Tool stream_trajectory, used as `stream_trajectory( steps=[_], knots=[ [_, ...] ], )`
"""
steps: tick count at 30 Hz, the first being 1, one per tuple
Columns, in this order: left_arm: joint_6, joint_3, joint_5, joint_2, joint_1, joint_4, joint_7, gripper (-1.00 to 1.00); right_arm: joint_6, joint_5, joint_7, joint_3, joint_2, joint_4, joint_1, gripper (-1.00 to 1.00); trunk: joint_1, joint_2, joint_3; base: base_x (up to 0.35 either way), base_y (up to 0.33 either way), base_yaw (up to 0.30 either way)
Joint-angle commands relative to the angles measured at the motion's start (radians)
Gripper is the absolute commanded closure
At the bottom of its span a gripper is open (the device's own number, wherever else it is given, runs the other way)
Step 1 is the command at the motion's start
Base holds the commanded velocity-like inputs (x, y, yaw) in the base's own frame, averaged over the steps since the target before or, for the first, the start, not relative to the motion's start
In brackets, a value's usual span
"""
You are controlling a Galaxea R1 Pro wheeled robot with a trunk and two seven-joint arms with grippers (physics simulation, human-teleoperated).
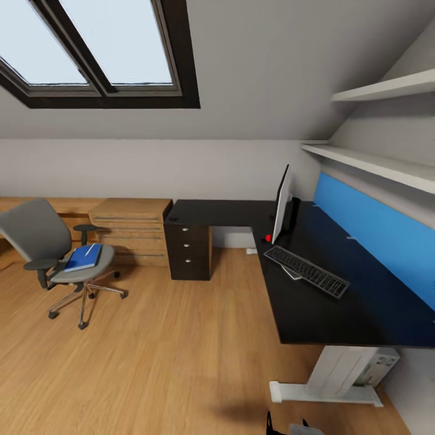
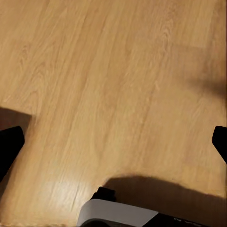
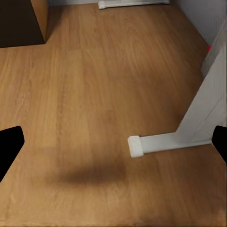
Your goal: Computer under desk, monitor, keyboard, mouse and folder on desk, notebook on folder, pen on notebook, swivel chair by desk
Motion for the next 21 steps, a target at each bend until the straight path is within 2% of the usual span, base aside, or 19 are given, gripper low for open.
stream_trajectory(
  steps=[1, 3, 11, 21],
  knots=[
    [-0.004, 0.004, 0.002, -0.001, -0.001, 0.000, -0.001, -1.00, -0.002, -0.005, -0.006, 0.008, -0.001, 0.001, -0.001, -1.00, -0.004, 0.006, 0.001, -0.280, -0.233, 0.000],
    [-0.004, 0.004, 0.002, -0.001, -0.001, 0.000, -0.001, -1.00, -0.002, -0.005, -0.006, 0.008, -0.001, 0.001, -0.001, -1.00, -0.012, 0.020, 0.008, -0.279, -0.233, 0.000],
    [-0.008, 0.004, 0.004, 0.001, -0.001, -0.001, 0.000, -1.00, -0.005, -0.004, -0.005, 0.010, -0.001, 0.002, -0.001, -1.00, -0.042, 0.076, 0.033, -0.041, -0.070, 0.000],
    [-0.003, 0.004, 0.004, 0.001, -0.001, -0.001, 0.000, -1.00, -0.005, -0.004, -0.005, 0.010, -0.001, 0.002, -0.001, -1.00, -0.081, 0.146, 0.064, -0.015, -0.297, 0.000]
  ],
)
